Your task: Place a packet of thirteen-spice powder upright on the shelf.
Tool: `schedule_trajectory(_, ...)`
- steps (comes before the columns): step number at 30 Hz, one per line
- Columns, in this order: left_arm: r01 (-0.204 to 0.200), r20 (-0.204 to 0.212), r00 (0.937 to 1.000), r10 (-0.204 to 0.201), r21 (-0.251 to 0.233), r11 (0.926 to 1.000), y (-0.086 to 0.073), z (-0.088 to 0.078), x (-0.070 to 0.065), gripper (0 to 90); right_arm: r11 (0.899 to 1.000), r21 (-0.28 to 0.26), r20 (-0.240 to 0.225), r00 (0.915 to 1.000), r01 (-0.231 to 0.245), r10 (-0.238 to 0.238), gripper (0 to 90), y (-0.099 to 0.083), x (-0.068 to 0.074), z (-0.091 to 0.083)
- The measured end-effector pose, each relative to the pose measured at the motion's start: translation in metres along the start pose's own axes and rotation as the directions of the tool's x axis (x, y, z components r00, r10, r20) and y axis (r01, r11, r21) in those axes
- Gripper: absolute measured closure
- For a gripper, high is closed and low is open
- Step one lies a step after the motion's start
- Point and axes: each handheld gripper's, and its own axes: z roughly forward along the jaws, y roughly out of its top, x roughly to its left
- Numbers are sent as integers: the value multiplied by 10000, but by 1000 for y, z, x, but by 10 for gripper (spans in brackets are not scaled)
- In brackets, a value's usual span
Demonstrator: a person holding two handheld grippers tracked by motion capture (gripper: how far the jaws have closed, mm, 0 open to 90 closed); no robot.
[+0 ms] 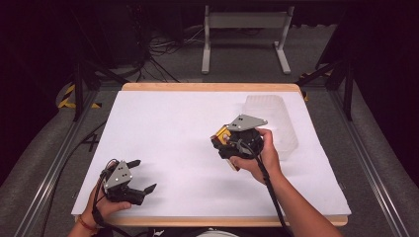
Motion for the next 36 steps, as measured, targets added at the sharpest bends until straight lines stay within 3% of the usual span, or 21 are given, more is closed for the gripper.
schedule_trajectory(9, 4, 23, 10000, -4, 12, 10000, 0, 0, 0, 52, 9990, -387, 685, 9974, -214, 240, 324, 5, -25, -2)
schedule_trajectory(16, -41, 60, 10000, 41, 14, 10000, 0, 0, 0, 52, 9971, -588, 1503, 9870, -484, 568, 325, 3, -49, 0)
schedule_trajectory(24, -55, 40, 10000, 54, 89, 9999, 0, 1, 0, 52, 9907, -935, 1721, 9785, -987, 1138, 325, -6, -72, 1)
schedule_trajectory(28, -85, 34, 10000, 84, 80, 9999, 0, 1, 0, 52, 9847, -1112, 1886, 9700, -1342, 1535, 325, -15, -89, 3)
schedule_trajectory(34, -144, -33, 9999, 145, 139, 9998, 0, 2, 0, 52, 9798, -1160, 2060, 9611, -1629, 1841, 325, -23, -100, 5)
schedule_trajectory(36, -162, -50, 9999, 162, 135, 9998, 0, 2, 0, 52, 9752, -1320, 2223, 9534, -1778, 2039, 325, -26, -104, 5)
